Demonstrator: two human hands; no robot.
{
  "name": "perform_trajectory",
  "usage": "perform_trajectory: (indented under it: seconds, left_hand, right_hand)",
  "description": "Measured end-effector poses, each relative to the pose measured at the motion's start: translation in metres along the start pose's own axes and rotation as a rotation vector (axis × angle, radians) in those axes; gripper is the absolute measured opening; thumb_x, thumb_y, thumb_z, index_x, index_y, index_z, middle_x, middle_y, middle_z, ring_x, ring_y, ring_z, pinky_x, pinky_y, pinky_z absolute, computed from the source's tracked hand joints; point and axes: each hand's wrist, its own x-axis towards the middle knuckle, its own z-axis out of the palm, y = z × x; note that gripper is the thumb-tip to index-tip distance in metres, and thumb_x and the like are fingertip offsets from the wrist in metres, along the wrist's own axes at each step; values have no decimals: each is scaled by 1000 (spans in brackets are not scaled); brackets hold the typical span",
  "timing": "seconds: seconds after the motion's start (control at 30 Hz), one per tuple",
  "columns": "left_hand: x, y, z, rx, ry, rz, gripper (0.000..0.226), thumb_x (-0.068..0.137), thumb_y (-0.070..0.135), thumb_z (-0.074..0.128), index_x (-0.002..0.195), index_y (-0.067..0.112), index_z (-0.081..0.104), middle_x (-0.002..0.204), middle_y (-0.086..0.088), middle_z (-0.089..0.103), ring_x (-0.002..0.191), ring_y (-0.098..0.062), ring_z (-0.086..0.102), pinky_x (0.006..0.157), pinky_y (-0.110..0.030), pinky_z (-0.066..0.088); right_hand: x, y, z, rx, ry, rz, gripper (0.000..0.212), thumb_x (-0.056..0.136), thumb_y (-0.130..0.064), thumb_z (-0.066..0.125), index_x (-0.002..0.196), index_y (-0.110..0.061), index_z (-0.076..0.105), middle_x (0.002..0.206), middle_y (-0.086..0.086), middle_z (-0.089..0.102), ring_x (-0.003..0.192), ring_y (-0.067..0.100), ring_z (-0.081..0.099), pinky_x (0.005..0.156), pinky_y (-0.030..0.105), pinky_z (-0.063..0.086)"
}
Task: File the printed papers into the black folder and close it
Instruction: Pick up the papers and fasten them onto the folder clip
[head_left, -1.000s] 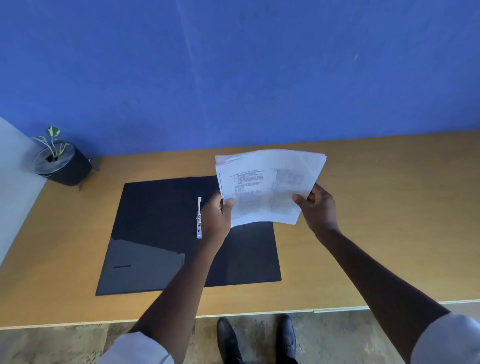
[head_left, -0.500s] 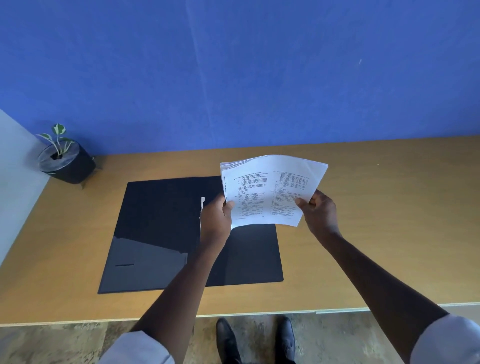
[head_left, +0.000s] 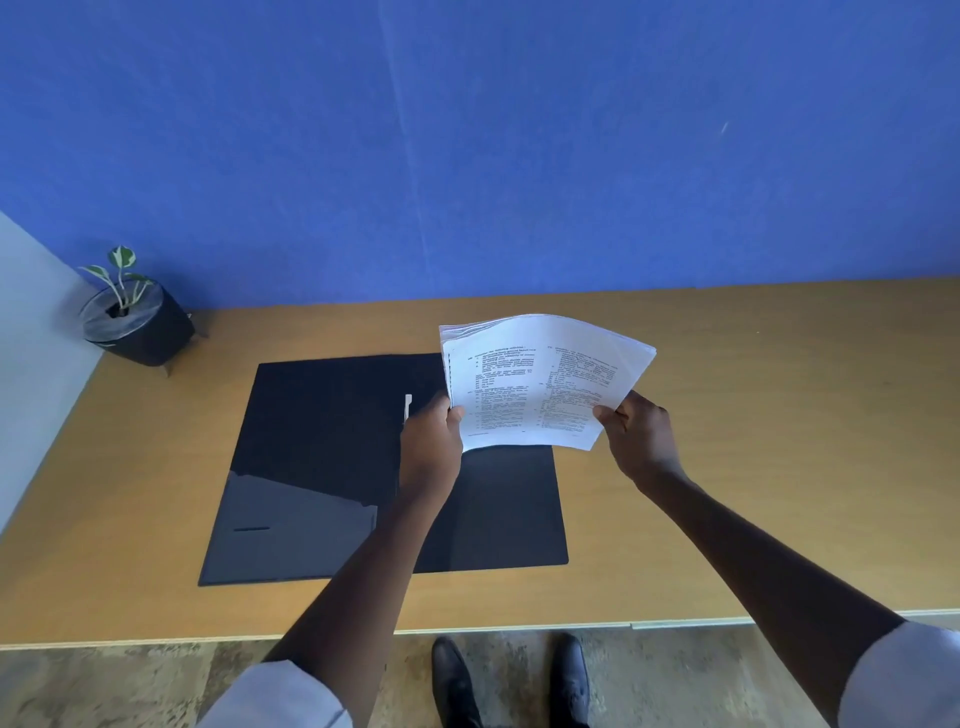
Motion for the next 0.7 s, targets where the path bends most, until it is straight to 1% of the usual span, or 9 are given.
perform_trajectory:
  seconds: [0.07,0.1,0.23,0.33,0.43,0.53,0.6,0.67,0.7]
  left_hand:
    - [0,-3,1,8,-24,0,16,100,12,51,85,9,58,69,5,58,64,-17,45,71,-31,44]
    - [1,-5,1,14,-37,-3,16,100,13,50,88,9,59,70,2,60,66,-19,46,73,-32,45]
    - [12,-7,0,52,-83,-7,19,99,16,50,81,9,50,60,-1,50,54,-18,41,55,-33,35]
    - [23,-8,-5,66,-145,-24,19,98,19,49,82,11,55,64,-5,57,61,-27,50,56,-36,41]
    - [29,-13,-10,55,-223,-40,17,98,20,49,84,13,57,70,-5,63,64,-28,55,56,-34,43]
    - [29,-18,-12,0,-274,-86,21,97,18,52,79,11,56,64,-2,56,54,-22,44,50,-33,36]
    - [27,-25,-13,-24,-273,-137,26,96,16,55,72,10,51,59,0,48,51,-17,38,48,-29,32]
    - [26,-35,-12,-59,-280,-204,16,94,18,60,81,9,62,62,-2,59,54,-21,54,51,-32,45]
    - [26,-40,-12,-90,-283,-238,12,93,20,62,88,11,67,68,-3,67,61,-24,64,58,-36,55]
  right_hand:
    - [-1,1,2,-6,-23,3,11,95,-11,57,101,-6,65,90,13,74,79,35,64,69,43,55]
    - [-1,1,2,-5,-30,6,11,95,-11,57,101,-6,64,89,13,74,79,35,64,69,43,55]
    - [4,0,2,-5,-40,9,9,95,-10,55,100,-9,63,87,10,73,79,34,64,69,43,53]
    - [11,-4,1,20,-46,16,14,93,-11,56,106,-14,61,90,3,73,81,27,65,69,39,53]
    - [17,-10,1,96,-28,110,16,91,-13,61,107,-15,59,93,-2,72,83,18,66,69,32,51]
    - [16,-11,6,155,-35,166,15,90,-15,64,104,-16,62,92,-6,72,80,5,66,62,22,47]
    - [13,-8,11,161,-68,172,14,89,-17,66,103,-18,63,92,-9,72,81,5,67,61,22,48]
    - [10,-4,19,172,-94,178,13,88,-18,67,100,-21,65,91,-10,72,82,7,68,63,24,51]
    - [9,-2,23,179,-101,183,12,87,-17,68,98,-22,65,91,-11,72,83,8,68,65,26,52]
